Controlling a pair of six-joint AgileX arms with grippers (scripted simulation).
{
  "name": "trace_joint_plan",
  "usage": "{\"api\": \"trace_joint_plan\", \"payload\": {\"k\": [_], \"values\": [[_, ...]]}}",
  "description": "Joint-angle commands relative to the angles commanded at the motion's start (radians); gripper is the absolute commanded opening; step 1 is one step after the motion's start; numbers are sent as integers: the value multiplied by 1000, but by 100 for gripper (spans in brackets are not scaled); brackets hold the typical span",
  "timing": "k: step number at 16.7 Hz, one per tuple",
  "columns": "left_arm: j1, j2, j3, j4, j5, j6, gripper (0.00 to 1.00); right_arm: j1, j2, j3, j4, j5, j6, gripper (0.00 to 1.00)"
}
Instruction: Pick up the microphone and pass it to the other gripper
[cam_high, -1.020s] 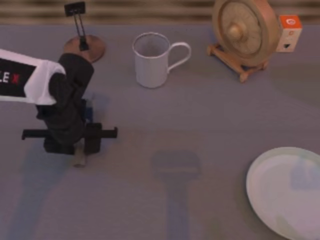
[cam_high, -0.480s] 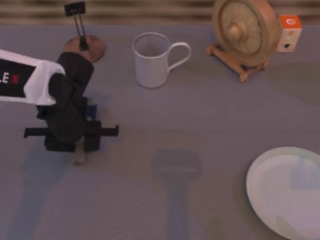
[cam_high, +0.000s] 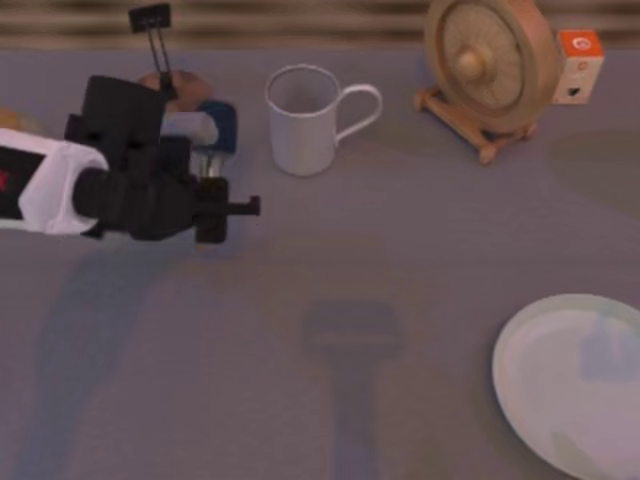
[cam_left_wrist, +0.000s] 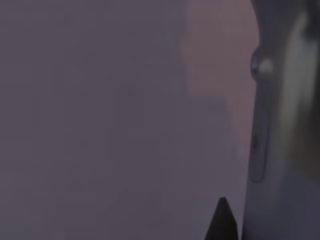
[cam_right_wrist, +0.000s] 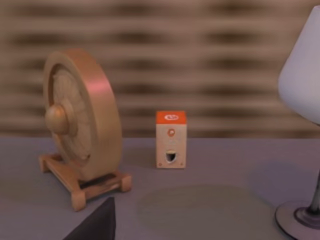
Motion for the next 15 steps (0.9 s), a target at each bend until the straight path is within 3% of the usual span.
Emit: {"api": "trace_joint_plan", "payload": {"k": [9,12,15], "values": [[32,-206,-216,767,295,151,0,0,0,0,0,0,0,100],[39,-264,-254,884,349,184,0,0,0,0,0,0,0,100],[41,-278,-262,907,361,191,0,0,0,0,0,0,0,100]]}}
